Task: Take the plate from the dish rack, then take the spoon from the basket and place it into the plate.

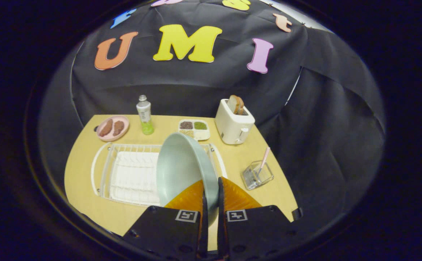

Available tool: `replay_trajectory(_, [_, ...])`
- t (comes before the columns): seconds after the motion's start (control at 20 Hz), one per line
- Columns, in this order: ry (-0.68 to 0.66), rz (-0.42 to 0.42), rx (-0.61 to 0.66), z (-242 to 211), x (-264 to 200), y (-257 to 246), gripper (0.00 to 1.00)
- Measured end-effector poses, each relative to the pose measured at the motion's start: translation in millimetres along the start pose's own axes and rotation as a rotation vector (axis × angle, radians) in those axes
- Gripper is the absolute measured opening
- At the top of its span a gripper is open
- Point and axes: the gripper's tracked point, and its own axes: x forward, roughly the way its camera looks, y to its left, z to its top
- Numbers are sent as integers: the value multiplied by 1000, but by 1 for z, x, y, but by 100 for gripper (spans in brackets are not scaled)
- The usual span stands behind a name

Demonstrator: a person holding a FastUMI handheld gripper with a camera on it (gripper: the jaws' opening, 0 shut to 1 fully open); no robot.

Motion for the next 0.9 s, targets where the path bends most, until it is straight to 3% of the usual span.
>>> replay_trajectory(0.15, [-3, 120, 39, -46, -14, -2, 15])
replay_trajectory(0.4, [53, 237, 105, -127, 7, 5, 15])
replay_trajectory(0.5, [104, 253, 123, -160, 25, 5, 15])
replay_trajectory(0.65, [130, 203, 154, -193, 61, -7, 15])
replay_trajectory(0.75, [138, 274, 215, -204, 71, -3, 15])
replay_trajectory(0.9, [147, 304, 216, -216, 84, -11, 17])
